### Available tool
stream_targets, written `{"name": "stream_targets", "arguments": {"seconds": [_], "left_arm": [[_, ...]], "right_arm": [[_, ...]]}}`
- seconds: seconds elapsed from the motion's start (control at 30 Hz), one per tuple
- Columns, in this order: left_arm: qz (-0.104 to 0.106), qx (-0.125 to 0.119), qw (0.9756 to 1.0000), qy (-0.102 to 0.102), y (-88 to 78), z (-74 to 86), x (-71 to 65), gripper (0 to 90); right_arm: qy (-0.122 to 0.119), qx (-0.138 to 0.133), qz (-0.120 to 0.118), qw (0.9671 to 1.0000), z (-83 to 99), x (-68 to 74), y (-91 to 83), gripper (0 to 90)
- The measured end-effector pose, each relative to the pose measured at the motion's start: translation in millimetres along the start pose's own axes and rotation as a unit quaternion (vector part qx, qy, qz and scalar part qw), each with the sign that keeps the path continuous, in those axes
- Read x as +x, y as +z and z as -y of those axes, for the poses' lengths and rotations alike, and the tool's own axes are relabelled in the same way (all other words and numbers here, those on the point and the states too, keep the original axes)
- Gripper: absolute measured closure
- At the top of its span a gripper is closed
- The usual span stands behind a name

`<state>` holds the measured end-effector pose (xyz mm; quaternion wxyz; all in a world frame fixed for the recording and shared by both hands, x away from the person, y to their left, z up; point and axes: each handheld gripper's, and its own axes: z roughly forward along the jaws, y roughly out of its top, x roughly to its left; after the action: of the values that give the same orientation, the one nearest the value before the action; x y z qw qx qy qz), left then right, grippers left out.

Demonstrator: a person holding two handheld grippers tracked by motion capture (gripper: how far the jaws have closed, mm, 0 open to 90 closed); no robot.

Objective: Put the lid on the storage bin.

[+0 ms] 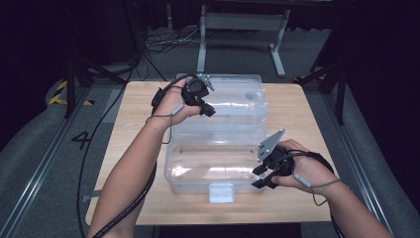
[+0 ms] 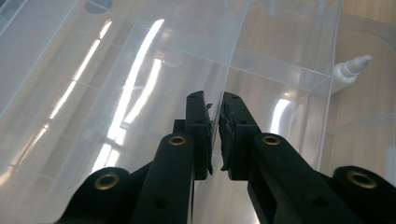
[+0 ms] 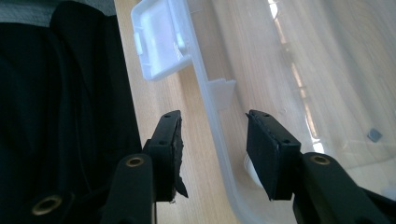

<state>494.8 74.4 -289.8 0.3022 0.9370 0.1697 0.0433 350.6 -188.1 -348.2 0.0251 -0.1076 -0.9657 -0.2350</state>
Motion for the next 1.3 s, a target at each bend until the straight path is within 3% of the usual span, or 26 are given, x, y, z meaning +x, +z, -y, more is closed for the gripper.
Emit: {"name": "stream_targets", "arguments": {"seconds": [0.5, 0.77, 0.9, 1.07, 1.3], "left_arm": [[0.004, -0.001, 1.0000, -0.003, 0.2, -0.1, 0.7, 82.9], [0.006, -0.004, 1.0000, -0.005, 0.3, 0.4, 1.0, 82.9], [0.005, -0.005, 1.0000, -0.005, 0.2, 1.0, 0.6, 82.9], [0.007, -0.006, 1.0000, -0.003, -0.1, 0.8, -0.1, 83.1], [0.012, -0.014, 0.9998, -0.003, -1.0, 1.5, -2.5, 83.9]], "right_arm": [[-0.030, 0.050, 0.000, 0.9983, -12.6, -3.1, 33.6, 63.6], [-0.048, 0.085, -0.006, 0.9952, -16.4, -2.5, 52.0, 71.5], [-0.060, 0.097, -0.006, 0.9935, -17.9, -2.4, 56.4, 79.9], [-0.069, 0.107, 0.008, 0.9918, -19.6, 1.5, 57.0, 82.4], [-0.063, 0.104, 0.009, 0.9925, -19.1, 1.3, 57.1, 82.5]]}}
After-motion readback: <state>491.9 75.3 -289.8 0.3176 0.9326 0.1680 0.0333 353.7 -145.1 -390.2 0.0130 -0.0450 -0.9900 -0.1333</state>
